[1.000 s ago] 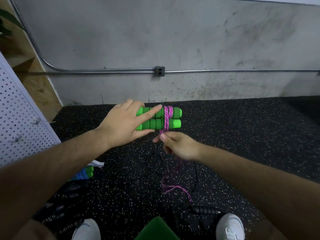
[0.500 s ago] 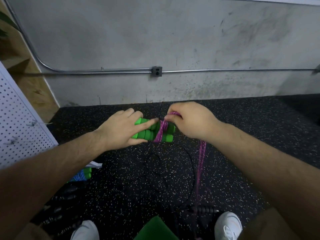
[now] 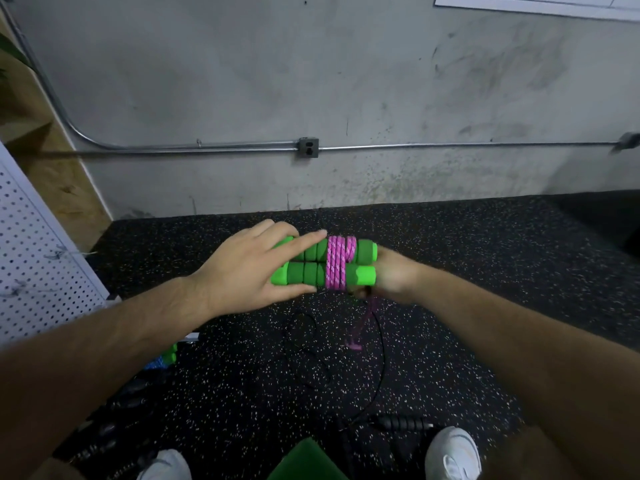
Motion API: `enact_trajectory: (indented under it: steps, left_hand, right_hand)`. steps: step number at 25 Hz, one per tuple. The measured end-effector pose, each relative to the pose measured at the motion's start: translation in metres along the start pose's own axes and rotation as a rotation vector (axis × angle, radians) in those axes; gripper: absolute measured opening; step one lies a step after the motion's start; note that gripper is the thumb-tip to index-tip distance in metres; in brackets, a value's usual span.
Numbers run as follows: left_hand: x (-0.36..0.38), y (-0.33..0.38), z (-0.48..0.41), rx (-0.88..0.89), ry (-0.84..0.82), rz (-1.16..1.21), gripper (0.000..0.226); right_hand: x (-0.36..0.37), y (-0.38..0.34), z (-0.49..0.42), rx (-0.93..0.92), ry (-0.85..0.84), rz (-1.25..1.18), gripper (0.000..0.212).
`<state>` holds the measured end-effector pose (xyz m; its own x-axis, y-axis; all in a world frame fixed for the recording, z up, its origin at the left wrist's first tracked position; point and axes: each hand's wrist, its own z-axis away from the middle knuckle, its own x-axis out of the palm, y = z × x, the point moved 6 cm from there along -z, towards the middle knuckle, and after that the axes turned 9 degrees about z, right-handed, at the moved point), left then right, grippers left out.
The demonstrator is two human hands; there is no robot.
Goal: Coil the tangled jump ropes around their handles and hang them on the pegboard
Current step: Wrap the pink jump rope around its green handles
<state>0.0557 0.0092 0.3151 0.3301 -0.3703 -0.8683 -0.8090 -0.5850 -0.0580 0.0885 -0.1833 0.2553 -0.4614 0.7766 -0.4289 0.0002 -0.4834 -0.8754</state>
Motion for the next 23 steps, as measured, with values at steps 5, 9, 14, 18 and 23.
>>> enact_trajectory:
  steps: [5, 9, 14, 18, 23]
  left_hand:
    - [-0.002, -0.022, -0.005, -0.176, -0.012, -0.152, 0.08]
    - [0.0, -0.046, -0.002, -0.3, -0.079, -0.207, 0.08]
    - [0.013, -0.057, 0.007, -0.303, -0.211, -0.242, 0.084]
    - [0.022, -0.042, 0.005, -0.168, -0.245, -0.225, 0.086]
    - [0.016, 0.0, -0.001, 0.024, -0.161, -0.068, 0.084]
  right_hand:
    - [0.053, -0.006, 0.005, 0.002, -0.066, -0.073, 0.033]
    - [0.062, -0.037, 0.018, 0.042, -0.032, -0.069, 0.036]
    - [0.043, -0.092, 0.04, -0.131, 0.069, 0.594, 0.032]
    - [0.005, -0.109, 0.047, -0.262, 0.34, 0.992, 0.025]
    - [-0.035, -0.087, 0.026, -0.266, 0.351, 0.937, 0.014]
